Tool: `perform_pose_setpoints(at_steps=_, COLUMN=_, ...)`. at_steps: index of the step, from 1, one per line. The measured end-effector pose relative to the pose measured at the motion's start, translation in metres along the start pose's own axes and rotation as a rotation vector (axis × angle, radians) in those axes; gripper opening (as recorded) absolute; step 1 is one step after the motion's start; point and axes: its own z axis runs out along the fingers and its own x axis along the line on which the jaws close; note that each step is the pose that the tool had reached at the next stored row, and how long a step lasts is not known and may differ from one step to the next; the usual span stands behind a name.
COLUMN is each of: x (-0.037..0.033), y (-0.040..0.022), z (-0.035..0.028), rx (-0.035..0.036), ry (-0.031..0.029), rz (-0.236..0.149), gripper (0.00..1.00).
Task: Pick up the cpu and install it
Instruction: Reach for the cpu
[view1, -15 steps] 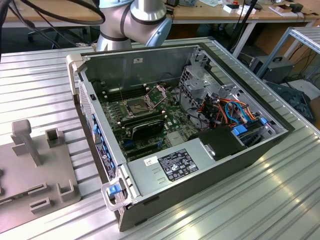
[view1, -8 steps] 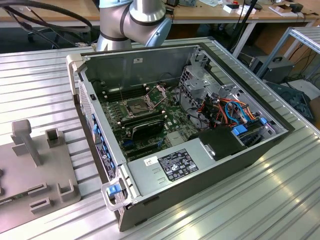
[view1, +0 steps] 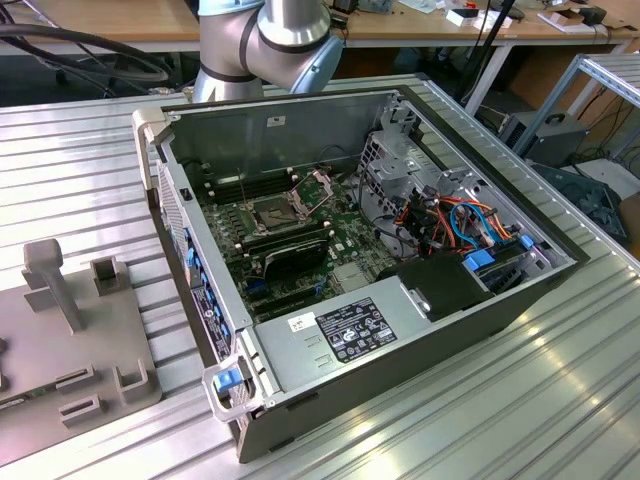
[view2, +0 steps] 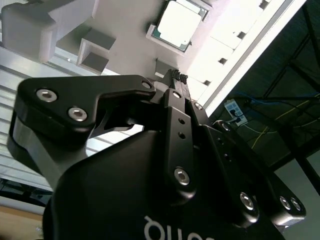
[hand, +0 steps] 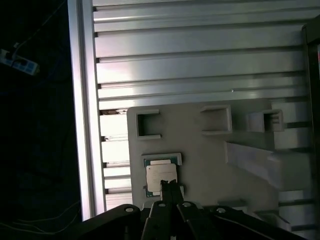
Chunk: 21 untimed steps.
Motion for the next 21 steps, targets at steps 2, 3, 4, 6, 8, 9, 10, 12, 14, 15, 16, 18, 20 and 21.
perform_pose_setpoints(at_steps=2, x=0.0001, y=0.0001, z=0.0001, rx=0.0001, ry=0.0003, rz=0.0, gripper=0.11)
perform_pose_setpoints(at_steps=3, x=0.0001, y=0.0001, z=0.0002, rx=0.0, ry=0.0002, rz=0.0, gripper=0.11)
perform_pose_setpoints(at_steps=4, x=0.0001, y=0.0, z=0.0003, rx=0.0, ry=0.0001, rz=0.0, gripper=0.11)
perform_pose_setpoints(at_steps=6, x=0.0001, y=-0.0005, z=0.0011, rx=-0.0003, ry=-0.0002, rz=0.0, gripper=0.11)
perform_pose_setpoints(at_steps=8, x=0.0, y=-0.0019, z=0.0018, rx=-0.0001, ry=0.0002, rz=0.0, gripper=0.11)
perform_pose_setpoints(at_steps=9, x=-0.0001, y=-0.0025, z=0.0026, rx=-0.0002, ry=0.0001, rz=0.0, gripper=0.11)
perform_pose_setpoints(at_steps=10, x=-0.0002, y=-0.0032, z=0.0035, rx=-0.0001, ry=0.0002, rz=0.0, gripper=0.11)
perform_pose_setpoints(at_steps=12, x=-0.0002, y=-0.0052, z=0.0054, rx=0.0002, ry=0.0011, rz=0.0, gripper=0.11)
perform_pose_setpoints(at_steps=14, x=-0.0004, y=-0.0086, z=0.0084, rx=0.0004, ry=0.0016, rz=0.0, gripper=0.11)
perform_pose_setpoints(at_steps=15, x=-0.0004, y=-0.009, z=0.0089, rx=0.0006, ry=0.0017, rz=0.0, gripper=0.11)
perform_pose_setpoints(at_steps=16, x=-0.0004, y=-0.0096, z=0.0097, rx=0.0007, ry=0.0018, rz=0.0, gripper=0.11)
perform_pose_setpoints(at_steps=18, x=-0.0003, y=-0.0103, z=0.011, rx=0.0009, ry=0.002, rz=0.0, gripper=0.11)
perform_pose_setpoints(at_steps=20, x=0.0007, y=-0.011, z=0.0114, rx=0.0009, ry=0.002, rz=0.0, gripper=0.11)
perform_pose_setpoints(at_steps=21, x=0.0011, y=-0.0113, z=0.0115, rx=0.0009, ry=0.0019, rz=0.0, gripper=0.11)
